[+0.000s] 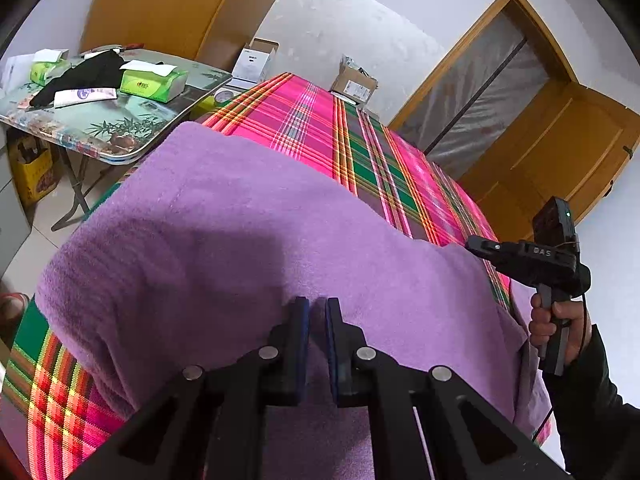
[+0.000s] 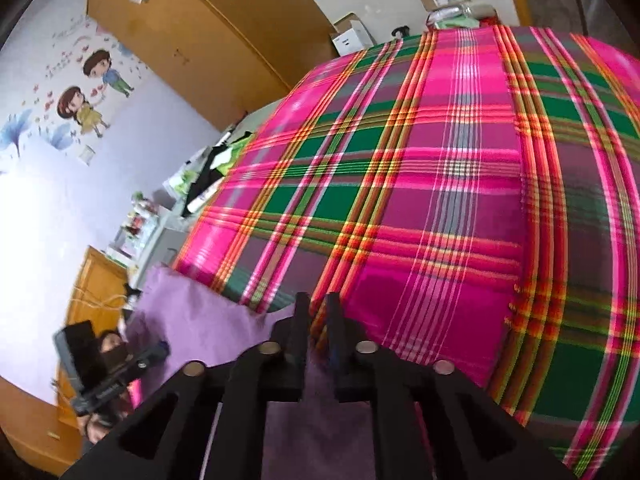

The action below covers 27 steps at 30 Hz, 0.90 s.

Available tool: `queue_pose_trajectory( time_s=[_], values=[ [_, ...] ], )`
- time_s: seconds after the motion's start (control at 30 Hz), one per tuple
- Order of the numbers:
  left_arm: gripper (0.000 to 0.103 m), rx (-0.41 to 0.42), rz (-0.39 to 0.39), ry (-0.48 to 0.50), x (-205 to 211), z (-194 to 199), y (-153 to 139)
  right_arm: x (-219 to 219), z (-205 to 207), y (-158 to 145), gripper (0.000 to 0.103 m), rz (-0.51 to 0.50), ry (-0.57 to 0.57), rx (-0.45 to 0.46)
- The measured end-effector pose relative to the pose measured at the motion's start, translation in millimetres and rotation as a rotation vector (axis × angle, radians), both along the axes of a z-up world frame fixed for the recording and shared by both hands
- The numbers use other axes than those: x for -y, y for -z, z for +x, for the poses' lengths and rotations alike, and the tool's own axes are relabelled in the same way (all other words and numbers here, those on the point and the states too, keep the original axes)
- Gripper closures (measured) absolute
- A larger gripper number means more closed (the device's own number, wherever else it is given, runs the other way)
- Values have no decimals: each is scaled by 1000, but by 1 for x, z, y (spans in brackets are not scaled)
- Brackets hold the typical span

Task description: Fold clothes

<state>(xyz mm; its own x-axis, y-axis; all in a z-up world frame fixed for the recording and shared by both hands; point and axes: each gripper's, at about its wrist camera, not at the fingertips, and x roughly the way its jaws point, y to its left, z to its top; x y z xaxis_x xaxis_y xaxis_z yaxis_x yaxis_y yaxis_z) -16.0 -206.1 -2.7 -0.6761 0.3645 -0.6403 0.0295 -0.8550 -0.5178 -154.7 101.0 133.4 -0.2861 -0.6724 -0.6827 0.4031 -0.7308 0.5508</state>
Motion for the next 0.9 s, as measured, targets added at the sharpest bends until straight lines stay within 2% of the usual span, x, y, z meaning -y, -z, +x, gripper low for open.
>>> queue_pose_trajectory(
  time_s=[0.13,0.27,0.3,0.33,0.4,0.5,0.63,0.73,0.9],
  values=[
    [94,-2,9,-1,1,0,1,-3,12,-1,74,7,-73,3],
    [94,-2,5,-1,0,-1,1,-3,19,10,73,69,-98,7],
    [94,-2,5,0,0,-1,2,-3,21,11,78,92,-95,-4],
    [94,-2,4,0,1,-1,2,-3,22,12,99,119,-90,-18],
    [94,-1,1,1,0,0,1,-2,24,14,101,171,-80,-48],
    [94,10,-49,6,-6,1,-3,-9,23,14,99,234,-11,-70],
    [94,13,-94,39,-14,-4,-20,-18,34,-10,95,193,18,-149],
    [94,-26,-146,56,-22,-21,-43,2,46,-26,81,153,-36,-207],
    [94,-20,-217,89,-38,-60,-51,60,51,-24,82,135,-160,-188]
  ],
)
